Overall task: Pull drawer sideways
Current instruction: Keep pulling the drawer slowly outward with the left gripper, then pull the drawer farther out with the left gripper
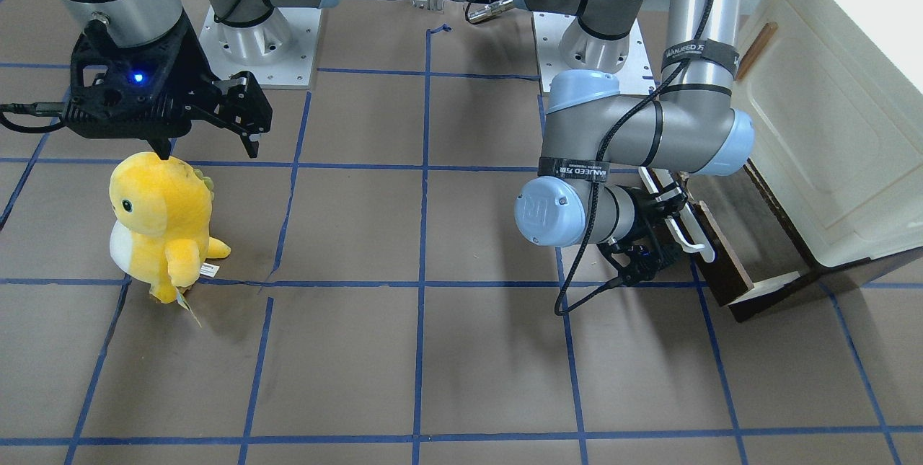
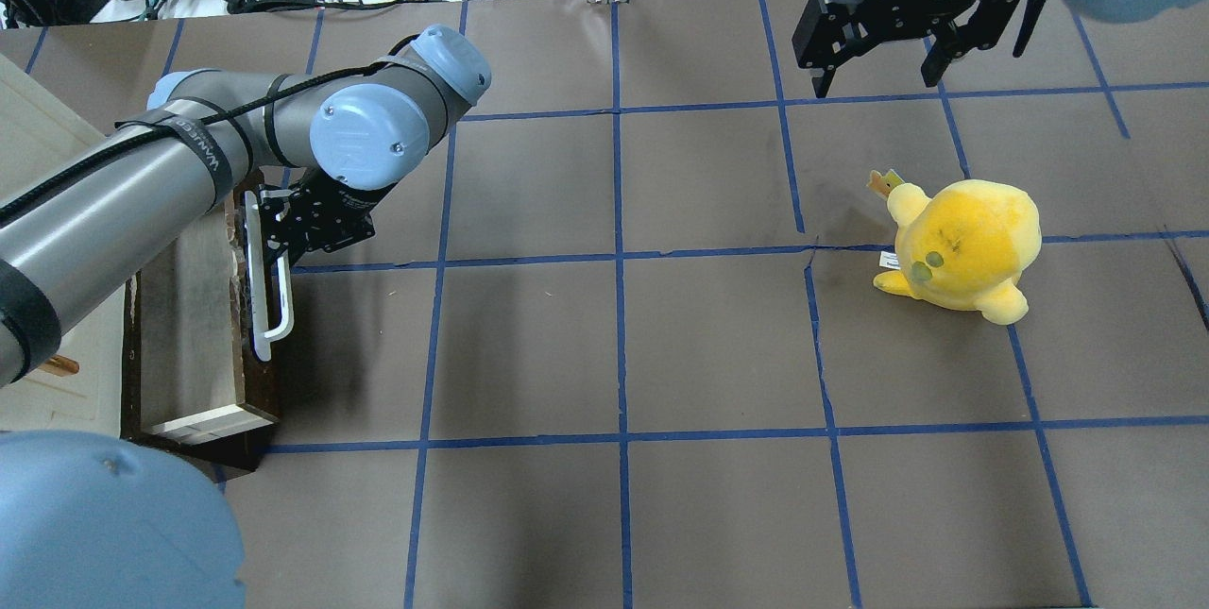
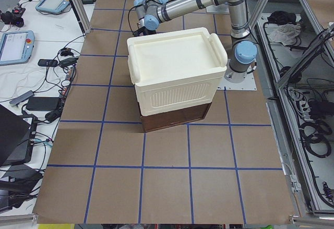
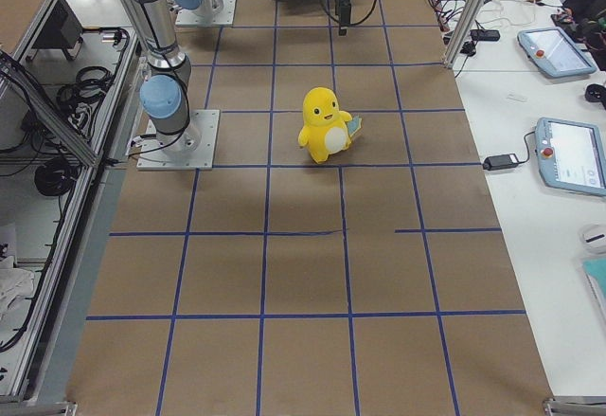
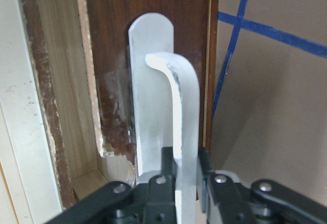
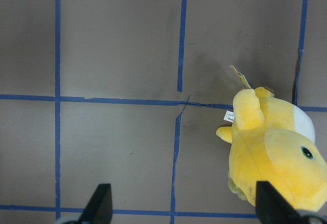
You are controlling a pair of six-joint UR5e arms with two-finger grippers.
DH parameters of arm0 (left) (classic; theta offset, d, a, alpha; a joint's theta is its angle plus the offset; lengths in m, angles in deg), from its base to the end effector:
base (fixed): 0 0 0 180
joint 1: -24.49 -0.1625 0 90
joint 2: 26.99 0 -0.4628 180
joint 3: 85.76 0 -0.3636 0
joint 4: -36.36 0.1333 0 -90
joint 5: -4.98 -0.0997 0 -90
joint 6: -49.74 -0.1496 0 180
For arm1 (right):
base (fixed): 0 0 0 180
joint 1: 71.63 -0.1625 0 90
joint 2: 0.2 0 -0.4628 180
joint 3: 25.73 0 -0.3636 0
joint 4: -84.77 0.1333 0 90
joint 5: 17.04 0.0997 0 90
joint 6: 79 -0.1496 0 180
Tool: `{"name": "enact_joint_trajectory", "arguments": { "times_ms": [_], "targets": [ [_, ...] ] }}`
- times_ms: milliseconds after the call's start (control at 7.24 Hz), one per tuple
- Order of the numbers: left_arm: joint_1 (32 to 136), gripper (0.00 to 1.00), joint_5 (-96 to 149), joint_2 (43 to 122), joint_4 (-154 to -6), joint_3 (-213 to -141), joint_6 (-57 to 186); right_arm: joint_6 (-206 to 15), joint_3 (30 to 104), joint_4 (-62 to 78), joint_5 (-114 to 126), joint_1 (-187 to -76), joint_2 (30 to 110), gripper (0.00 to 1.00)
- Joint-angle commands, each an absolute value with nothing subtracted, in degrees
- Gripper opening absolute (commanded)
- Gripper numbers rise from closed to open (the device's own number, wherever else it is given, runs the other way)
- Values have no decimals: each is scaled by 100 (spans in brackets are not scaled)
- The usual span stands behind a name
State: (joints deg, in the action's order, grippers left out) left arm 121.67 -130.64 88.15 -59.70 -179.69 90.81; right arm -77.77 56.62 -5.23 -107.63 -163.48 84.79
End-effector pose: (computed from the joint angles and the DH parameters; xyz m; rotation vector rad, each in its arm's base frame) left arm -0.0931 -0.5282 0.2619 -0.3564 2.1619 0.2541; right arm 0.1482 -0.5056 0.4954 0.0838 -3.1296 0.0722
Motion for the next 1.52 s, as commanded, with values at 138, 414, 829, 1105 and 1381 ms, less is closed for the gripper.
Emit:
{"name": "enact_joint_trajectory", "arguments": {
  "times_ms": [138,414,829,1105,1381],
  "targets": [
    [12187,0,-13064,8832,-5996,-17927,9140,-7777,5662,-523,-10766,-16348,8479,100],
    [12187,0,-13055,8841,-6005,-17910,9158,-7777,5662,-523,-10757,-16348,8479,100],
    [12213,0,-12994,8867,-6058,-17822,9166,-7777,5662,-523,-10757,-16348,8479,100],
    [12239,0,-12976,8885,-6199,-17699,9166,-7777,5662,-523,-10757,-16348,8479,100],
    [12266,0,-12976,8928,-6199,-17690,9254,-7777,5662,-523,-10757,-16348,8479,100]
  ]
}}
